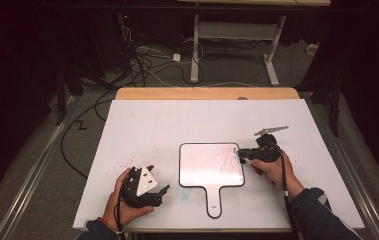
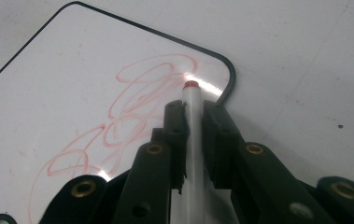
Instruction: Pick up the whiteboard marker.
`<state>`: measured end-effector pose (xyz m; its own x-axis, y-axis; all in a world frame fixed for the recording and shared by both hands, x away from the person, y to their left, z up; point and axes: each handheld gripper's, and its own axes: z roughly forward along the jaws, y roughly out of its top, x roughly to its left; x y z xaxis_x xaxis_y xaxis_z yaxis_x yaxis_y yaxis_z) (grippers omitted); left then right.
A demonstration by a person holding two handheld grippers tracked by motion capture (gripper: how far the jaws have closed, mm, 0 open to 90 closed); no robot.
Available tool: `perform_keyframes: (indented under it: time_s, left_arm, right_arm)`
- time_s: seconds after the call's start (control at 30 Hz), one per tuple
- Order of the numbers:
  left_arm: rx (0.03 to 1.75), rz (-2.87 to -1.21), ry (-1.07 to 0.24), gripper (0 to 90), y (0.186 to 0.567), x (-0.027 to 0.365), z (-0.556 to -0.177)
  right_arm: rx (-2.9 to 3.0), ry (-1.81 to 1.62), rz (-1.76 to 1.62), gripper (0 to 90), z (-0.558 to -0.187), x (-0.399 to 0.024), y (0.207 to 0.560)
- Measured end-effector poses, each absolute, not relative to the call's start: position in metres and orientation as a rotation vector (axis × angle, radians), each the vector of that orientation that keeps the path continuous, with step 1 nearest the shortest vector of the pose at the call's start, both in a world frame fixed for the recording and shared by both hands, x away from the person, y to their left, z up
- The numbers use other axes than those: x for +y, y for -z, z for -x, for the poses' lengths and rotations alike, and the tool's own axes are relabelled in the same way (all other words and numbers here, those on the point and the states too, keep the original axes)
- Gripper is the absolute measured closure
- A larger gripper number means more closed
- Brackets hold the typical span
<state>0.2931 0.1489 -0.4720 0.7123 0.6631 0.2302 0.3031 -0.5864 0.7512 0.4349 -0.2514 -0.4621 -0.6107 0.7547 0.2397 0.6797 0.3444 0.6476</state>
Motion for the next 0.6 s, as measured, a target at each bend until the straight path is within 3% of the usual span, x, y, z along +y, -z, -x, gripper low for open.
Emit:
perform_keyframes:
  time_s: [0.33,0.6]
  left_arm:
    - [0.758,-2.175,-0.595,22.3,0.47,0.144,-0.296]
    - [0.748,-2.085,-0.472,22.7,0.454,0.12,-0.31]
  right_arm:
    - [2.43,-1.191,-1.223,80.7,-0.424,-0.251,0.441]
    - [2.379,-1.31,-1.082,80.9,-0.405,-0.246,0.42]
